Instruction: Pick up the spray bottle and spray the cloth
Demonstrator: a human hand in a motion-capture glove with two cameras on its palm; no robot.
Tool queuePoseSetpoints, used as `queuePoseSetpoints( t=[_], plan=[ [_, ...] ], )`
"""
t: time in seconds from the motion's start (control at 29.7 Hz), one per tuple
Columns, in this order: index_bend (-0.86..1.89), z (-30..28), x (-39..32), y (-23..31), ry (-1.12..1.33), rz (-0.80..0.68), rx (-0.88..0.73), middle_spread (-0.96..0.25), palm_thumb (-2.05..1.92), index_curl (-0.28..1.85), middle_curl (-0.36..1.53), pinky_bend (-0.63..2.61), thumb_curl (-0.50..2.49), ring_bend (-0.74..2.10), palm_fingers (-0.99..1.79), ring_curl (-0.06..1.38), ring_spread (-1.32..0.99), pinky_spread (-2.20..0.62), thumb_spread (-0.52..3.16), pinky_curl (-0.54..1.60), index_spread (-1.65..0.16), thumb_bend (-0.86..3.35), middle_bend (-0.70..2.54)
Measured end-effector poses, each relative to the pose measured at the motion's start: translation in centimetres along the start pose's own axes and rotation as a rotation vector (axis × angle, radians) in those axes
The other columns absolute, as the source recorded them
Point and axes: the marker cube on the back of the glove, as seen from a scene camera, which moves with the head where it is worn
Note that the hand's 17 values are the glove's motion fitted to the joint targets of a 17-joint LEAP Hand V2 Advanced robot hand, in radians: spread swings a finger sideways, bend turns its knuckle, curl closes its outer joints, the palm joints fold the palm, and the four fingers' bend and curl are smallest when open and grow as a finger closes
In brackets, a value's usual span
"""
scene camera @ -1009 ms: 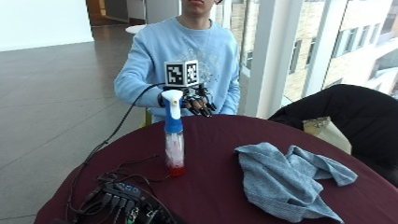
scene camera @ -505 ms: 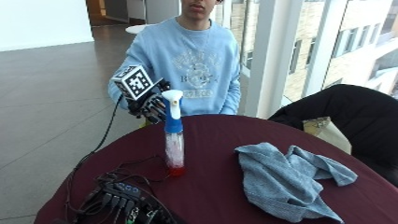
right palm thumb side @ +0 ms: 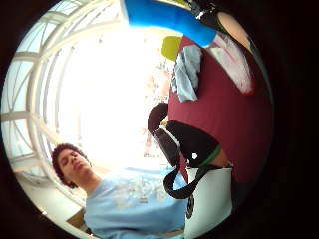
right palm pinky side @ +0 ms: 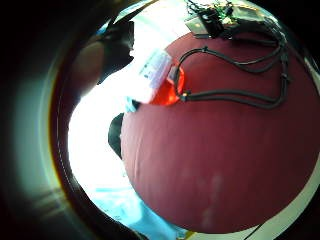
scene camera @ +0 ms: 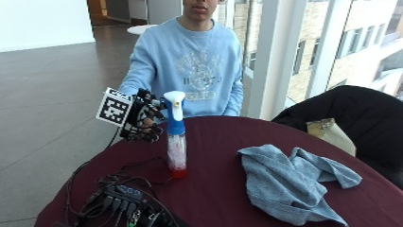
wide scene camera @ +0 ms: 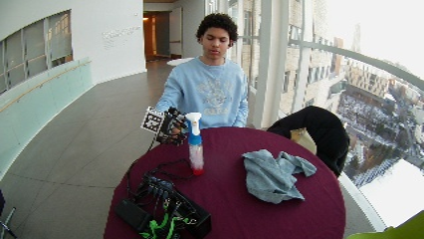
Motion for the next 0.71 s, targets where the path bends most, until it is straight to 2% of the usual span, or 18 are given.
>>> queuePoseSetpoints(
  t=[0.17, 0.5, 0.71],
  plan=[
    [0.11, 1.6, 0.8, -3.9, -0.044, 0.077, 0.026, -0.06, 0.57, 0.27, 0.38, 0.24, 0.26, 0.29, 0.59, 0.31, -0.01, 0.20, 1.07, 0.34, -0.40, -0.02, 0.21],
    [0.12, 4.2, 1.9, -7.7, -0.104, 0.093, 0.057, -0.05, 0.59, 0.24, 0.39, 0.28, 0.28, 0.30, 0.61, 0.32, 0.00, 0.19, 1.02, 0.35, -0.40, -0.02, 0.22],
    [0.12, 4.9, 1.7, -8.8, -0.129, 0.074, 0.147, -0.07, 0.70, 0.24, 0.39, 0.26, 0.31, 0.37, 0.77, 0.33, -0.02, 0.20, 1.00, 0.34, -0.37, 0.01, 0.24]
  ],
)
